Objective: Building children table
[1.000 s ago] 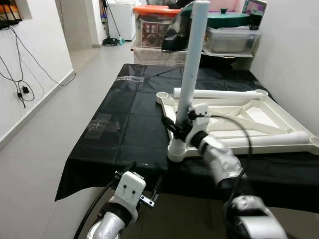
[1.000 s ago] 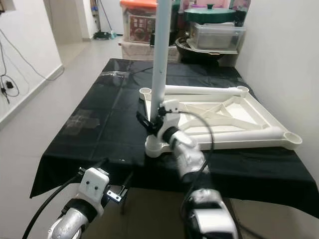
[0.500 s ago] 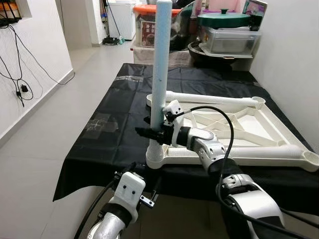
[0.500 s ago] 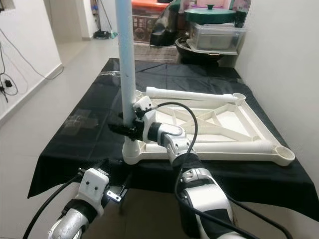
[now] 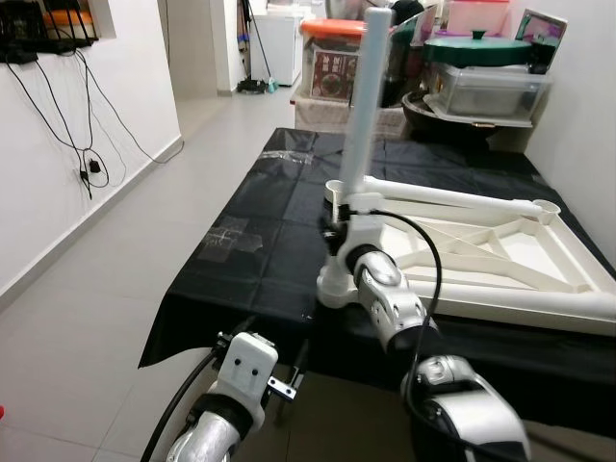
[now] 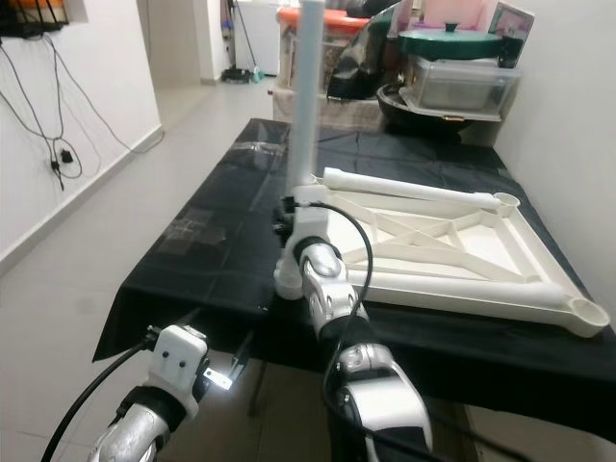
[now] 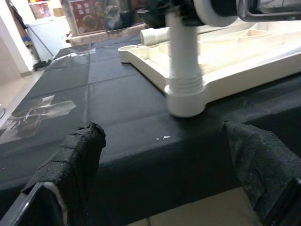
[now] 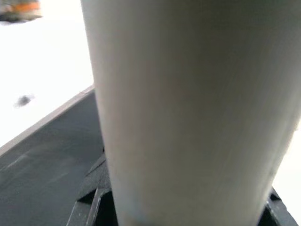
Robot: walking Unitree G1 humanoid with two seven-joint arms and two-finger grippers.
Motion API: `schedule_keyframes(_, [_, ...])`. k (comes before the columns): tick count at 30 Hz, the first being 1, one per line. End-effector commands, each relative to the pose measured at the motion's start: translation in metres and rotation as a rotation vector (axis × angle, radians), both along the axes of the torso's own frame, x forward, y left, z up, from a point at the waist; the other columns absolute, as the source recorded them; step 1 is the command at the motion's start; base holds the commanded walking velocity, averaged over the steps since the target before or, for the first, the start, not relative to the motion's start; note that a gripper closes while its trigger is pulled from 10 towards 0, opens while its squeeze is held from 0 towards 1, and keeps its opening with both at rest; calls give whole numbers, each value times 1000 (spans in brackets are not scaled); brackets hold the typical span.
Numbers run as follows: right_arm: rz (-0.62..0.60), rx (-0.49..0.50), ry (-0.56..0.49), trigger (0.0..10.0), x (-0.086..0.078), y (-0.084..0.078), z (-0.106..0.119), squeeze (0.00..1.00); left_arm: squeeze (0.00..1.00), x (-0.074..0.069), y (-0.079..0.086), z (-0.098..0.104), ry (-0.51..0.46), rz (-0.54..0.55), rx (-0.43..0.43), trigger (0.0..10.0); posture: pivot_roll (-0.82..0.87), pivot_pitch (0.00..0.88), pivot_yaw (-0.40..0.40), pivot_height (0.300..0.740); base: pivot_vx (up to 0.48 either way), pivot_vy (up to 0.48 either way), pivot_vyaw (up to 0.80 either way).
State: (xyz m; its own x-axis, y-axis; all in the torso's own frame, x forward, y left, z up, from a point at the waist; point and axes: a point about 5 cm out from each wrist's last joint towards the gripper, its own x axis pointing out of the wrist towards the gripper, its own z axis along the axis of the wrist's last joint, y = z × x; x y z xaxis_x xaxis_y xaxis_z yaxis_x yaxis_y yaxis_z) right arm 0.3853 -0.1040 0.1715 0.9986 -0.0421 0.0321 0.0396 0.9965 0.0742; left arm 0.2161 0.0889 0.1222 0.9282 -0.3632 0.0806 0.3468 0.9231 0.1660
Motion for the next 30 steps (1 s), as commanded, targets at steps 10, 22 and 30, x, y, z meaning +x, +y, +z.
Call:
schedule_keyframes(10, [-149,129,24,10000,-20,17,-5,0,0,0,0,-5,13,-7,14,10000,66,0,-65,740,0,0,0])
schedule_keyframes(22, [175,85,-47,10000,-5,13,-4,0,0,0,-1,-7,19,-15,13,10000,58,0,-62,740,0,0,0])
schedule_keyframes(30, [665,49,46,10000,5,0,7,0,0,2,-2,-8,22,-23,14,10000,61,0,-60,740,0,0,0])
